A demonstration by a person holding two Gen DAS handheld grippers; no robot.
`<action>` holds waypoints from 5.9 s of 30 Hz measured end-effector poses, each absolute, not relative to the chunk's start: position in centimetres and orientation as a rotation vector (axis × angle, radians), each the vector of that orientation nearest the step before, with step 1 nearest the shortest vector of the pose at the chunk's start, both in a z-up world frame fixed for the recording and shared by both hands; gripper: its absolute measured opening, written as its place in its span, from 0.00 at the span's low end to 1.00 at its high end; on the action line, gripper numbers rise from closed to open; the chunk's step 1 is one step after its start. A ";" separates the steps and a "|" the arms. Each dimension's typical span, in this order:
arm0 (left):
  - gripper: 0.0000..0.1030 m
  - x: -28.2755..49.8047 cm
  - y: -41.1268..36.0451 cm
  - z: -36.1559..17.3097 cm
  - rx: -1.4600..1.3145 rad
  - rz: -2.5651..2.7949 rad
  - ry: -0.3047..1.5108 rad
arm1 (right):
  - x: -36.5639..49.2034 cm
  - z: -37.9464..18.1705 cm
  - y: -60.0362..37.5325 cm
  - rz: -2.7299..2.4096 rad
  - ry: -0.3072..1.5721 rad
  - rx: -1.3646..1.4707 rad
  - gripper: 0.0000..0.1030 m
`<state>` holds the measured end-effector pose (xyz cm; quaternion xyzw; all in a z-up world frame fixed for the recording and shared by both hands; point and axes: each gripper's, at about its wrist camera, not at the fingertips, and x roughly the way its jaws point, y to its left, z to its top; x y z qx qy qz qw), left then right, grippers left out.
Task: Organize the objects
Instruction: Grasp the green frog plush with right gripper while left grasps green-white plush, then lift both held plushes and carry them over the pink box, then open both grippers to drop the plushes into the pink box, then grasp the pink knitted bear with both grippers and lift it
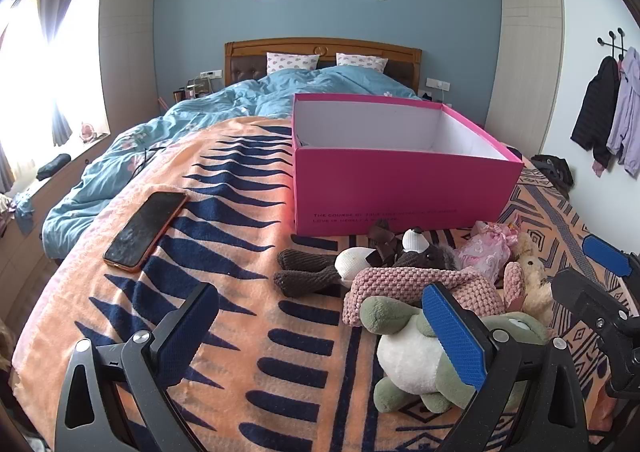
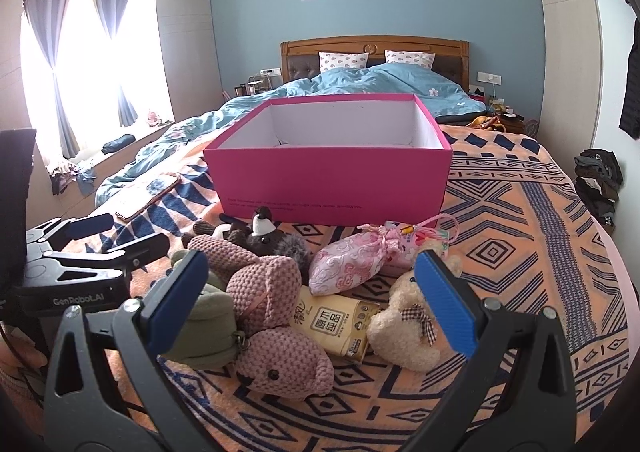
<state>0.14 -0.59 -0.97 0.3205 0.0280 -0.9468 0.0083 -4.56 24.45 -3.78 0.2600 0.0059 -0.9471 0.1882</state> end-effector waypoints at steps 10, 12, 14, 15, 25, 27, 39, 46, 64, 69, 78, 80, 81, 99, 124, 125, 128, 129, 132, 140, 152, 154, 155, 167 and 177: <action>1.00 0.2 -1.1 -1.0 1.006 -2.956 0.100 | -3.7 -3.9 23.6 -2.599 0.059 0.723 1.00; 1.00 0.2 -1.6 -1.1 1.006 -2.951 0.106 | -3.4 -4.0 23.3 -2.571 0.077 0.722 1.00; 1.00 0.2 -2.1 -1.2 1.016 -2.945 0.118 | -3.0 -4.2 23.0 -2.543 0.094 0.722 1.00; 1.00 0.2 -2.4 -1.3 1.021 -2.942 0.128 | -2.9 -4.3 22.8 -2.525 0.102 0.727 1.00; 1.00 -0.4 -4.7 -2.4 1.065 -2.900 0.171 | -1.5 -5.3 20.5 -2.399 0.174 0.714 0.95; 1.00 -0.5 -5.0 -2.8 1.083 -2.897 0.185 | -1.3 -5.5 19.8 -2.382 0.197 0.713 0.88; 1.00 -0.5 -5.5 -4.0 1.142 -2.946 0.207 | -2.9 -5.9 19.0 -2.322 0.177 0.781 0.57; 1.00 -0.2 -5.0 -3.4 1.239 -3.166 0.336 | -4.8 -2.7 21.3 -2.285 -0.004 0.730 0.56; 0.81 -2.5 0.3 -2.5 1.407 -3.441 0.211 | -11.4 -2.9 24.7 -2.141 -0.352 0.861 0.57; 0.54 -2.7 1.1 -2.3 1.423 -3.480 0.172 | -12.0 -3.4 26.0 -2.163 -0.364 0.904 0.60; 0.53 -3.4 0.2 -0.4 1.402 -3.517 0.276 | -12.3 -2.6 26.5 -2.163 -0.384 0.875 0.58; 0.53 -3.7 -0.2 0.7 1.359 -3.525 0.288 | -12.5 -1.6 26.2 -2.166 -0.377 0.848 0.58; 0.54 -3.9 -0.4 1.2 1.338 -3.528 0.295 | -12.7 -0.9 26.0 -2.163 -0.376 0.835 0.58; 0.54 -13.3 -3.7 6.8 1.155 -3.444 0.203 | -23.6 3.9 21.1 -2.106 -0.404 0.740 0.58; 0.54 -17.3 -2.1 1.6 1.361 -3.259 -0.075 | -29.2 -5.3 20.2 -2.238 -0.123 1.179 0.68; 0.54 -17.2 -2.1 1.7 1.361 -3.258 -0.078 | -29.1 -5.4 20.6 -2.251 -0.104 1.183 0.68; 0.54 -17.3 -2.1 1.7 1.364 -3.257 -0.079 | -28.8 -5.2 21.1 -2.265 -0.059 1.192 0.68; 0.54 -17.3 -2.0 1.6 1.364 -3.257 -0.079 | -28.5 -5.3 21.1 -2.269 -0.035 1.201 0.68; 0.54 -17.0 -1.9 1.6 1.369 -3.252 -0.100 | -28.0 -5.4 21.0 -2.226 -0.033 1.230 0.68; 0.55 -15.4 -2.2 1.7 1.352 -3.247 -0.120 | -26.1 -5.0 21.4 -2.164 -0.113 1.227 0.68; 0.71 -6.6 -1.7 3.0 1.075 -3.485 -0.186 | -12.2 -0.8 24.9 -2.231 -0.055 0.782 0.74; 0.72 -5.3 -1.3 2.8 1.081 -3.527 -0.194 | -10.2 -1.5 25.9 -2.214 -0.069 0.775 0.74; 0.72 -4.6 -0.9 2.5 1.104 -3.549 -0.198 | -9.2 -2.0 26.4 -2.198 -0.087 0.784 0.74; 0.72 -2.4 1.4 -1.1 1.361 -3.543 -0.193 | -3.9 -0.5 30.0 -2.125 -0.343 0.731 0.74; 0.71 -2.7 -0.4 -2.8 1.388 -3.396 -0.115 | -0.5 0.0 29.3 -2.096 -0.228 0.718 0.74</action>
